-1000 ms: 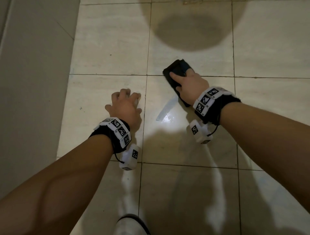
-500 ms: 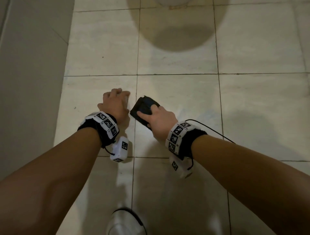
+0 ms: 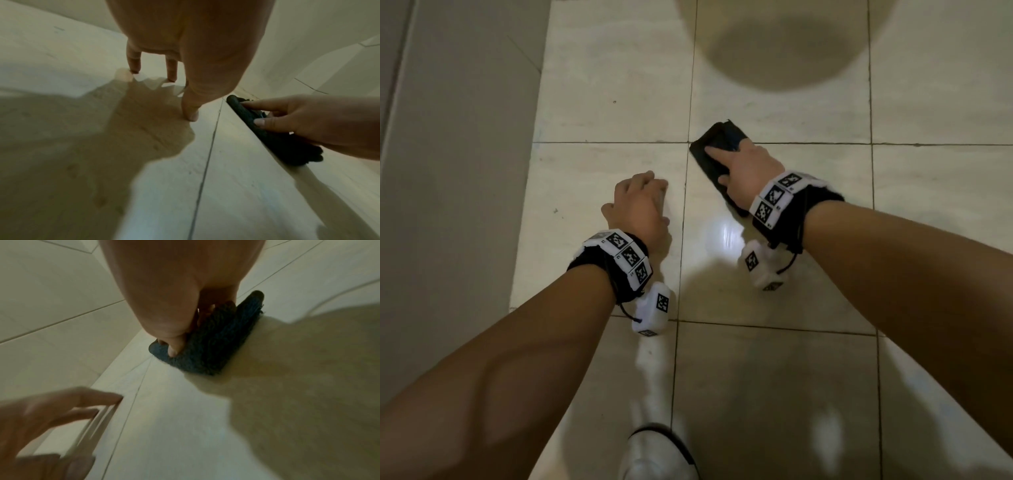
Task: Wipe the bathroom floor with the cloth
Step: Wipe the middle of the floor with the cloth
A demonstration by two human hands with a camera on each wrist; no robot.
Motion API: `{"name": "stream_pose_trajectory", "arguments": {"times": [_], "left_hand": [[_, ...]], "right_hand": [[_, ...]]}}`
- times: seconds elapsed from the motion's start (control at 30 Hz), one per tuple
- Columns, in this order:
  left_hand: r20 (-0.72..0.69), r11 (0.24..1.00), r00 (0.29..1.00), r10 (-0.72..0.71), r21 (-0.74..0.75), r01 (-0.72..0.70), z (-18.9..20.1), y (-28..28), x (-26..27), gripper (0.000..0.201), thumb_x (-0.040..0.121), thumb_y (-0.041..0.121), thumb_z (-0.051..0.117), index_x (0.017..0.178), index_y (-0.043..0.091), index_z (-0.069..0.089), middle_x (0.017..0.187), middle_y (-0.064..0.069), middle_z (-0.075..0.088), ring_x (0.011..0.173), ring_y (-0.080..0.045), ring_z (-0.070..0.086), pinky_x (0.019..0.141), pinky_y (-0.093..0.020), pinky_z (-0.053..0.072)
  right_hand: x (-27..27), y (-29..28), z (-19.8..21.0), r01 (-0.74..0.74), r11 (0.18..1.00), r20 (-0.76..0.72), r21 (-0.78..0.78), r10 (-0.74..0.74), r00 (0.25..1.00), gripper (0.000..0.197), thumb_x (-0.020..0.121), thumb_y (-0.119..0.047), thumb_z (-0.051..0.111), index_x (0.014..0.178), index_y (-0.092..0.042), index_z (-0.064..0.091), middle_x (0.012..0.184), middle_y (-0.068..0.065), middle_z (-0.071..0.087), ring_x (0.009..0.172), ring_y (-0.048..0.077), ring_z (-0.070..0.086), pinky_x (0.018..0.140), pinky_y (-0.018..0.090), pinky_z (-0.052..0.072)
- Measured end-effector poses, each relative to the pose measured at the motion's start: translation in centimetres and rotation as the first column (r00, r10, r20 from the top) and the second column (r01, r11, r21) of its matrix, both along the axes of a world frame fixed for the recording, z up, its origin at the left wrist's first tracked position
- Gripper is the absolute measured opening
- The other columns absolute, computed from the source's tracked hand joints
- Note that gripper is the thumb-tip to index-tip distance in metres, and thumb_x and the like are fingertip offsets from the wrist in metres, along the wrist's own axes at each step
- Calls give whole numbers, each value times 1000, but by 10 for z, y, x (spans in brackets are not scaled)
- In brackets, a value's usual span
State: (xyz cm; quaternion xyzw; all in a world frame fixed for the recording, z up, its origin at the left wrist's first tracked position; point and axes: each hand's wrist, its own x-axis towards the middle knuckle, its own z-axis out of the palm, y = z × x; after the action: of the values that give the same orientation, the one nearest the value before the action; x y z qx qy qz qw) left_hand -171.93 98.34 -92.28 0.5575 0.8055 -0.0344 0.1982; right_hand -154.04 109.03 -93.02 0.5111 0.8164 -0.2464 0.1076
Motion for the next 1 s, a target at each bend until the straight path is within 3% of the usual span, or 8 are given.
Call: {"name": "stream_pose_trajectory", "arguments": {"times": [0.2, 0.37, 0.5, 0.7, 0.9, 1.0], "left_hand": [[2, 1000, 1000, 4, -24, -4, 1, 2, 4, 62, 78, 13, 71, 133, 30, 49, 151, 9, 31, 139, -19, 22, 91, -42, 32], [-10, 999, 1000, 8, -32, -8, 0, 3, 5, 64, 75, 14, 70, 133, 31, 48, 150, 9, 31, 138, -19, 22, 91, -43, 32], [-41, 998, 999, 6, -57, -9, 0, 3, 8, 66, 77, 16, 70, 136, 31, 46, 153, 7, 29, 140, -21, 23, 95, -45, 35], [-68, 992, 997, 30, -123, -38, 9, 6, 18, 69, 73, 17, 70, 135, 34, 44, 153, 8, 27, 140, -21, 24, 101, -49, 36], [-95, 995, 995, -2, -101, -8, 20, 4, 31, 45, 89, 25, 53, 134, 27, 47, 150, 0, 34, 137, -30, 28, 104, -59, 34], [-79, 996, 997, -8, -92, 1, 18, -3, 41, 48, 89, 25, 52, 136, 33, 43, 150, -4, 33, 136, -34, 27, 101, -58, 36]], "right_hand": [[-6, 25, -1, 31, 999, 1, -16, -31, 1000, 58, 102, -32, 44, 154, -43, 20, 145, 17, 33, 121, 38, 47, 93, 40, 43], [-3, 20, 1, 6, 1000, 30, -19, -6, 1000, 56, 103, -35, 41, 154, -44, 18, 146, 18, 31, 118, 38, 49, 83, 38, 43], [9, -1, 3, -14, 999, 24, -46, 15, 1000, 57, 103, -35, 41, 154, -45, 18, 150, 18, 27, 118, 38, 50, 84, 38, 44], [41, -53, -2, 35, 998, 24, -47, -34, 999, 60, 100, -32, 40, 152, -48, 16, 147, 15, 29, 114, 35, 50, 77, 37, 44], [105, -69, -2, 155, 985, -3, -75, -156, 988, 61, 99, -32, 43, 152, -48, 18, 146, 13, 31, 113, 32, 51, 85, 40, 51], [151, -72, -2, 231, 970, -13, -74, -233, 972, 61, 100, -34, 44, 154, -46, 17, 148, 16, 30, 115, 33, 52, 88, 37, 49]]}}
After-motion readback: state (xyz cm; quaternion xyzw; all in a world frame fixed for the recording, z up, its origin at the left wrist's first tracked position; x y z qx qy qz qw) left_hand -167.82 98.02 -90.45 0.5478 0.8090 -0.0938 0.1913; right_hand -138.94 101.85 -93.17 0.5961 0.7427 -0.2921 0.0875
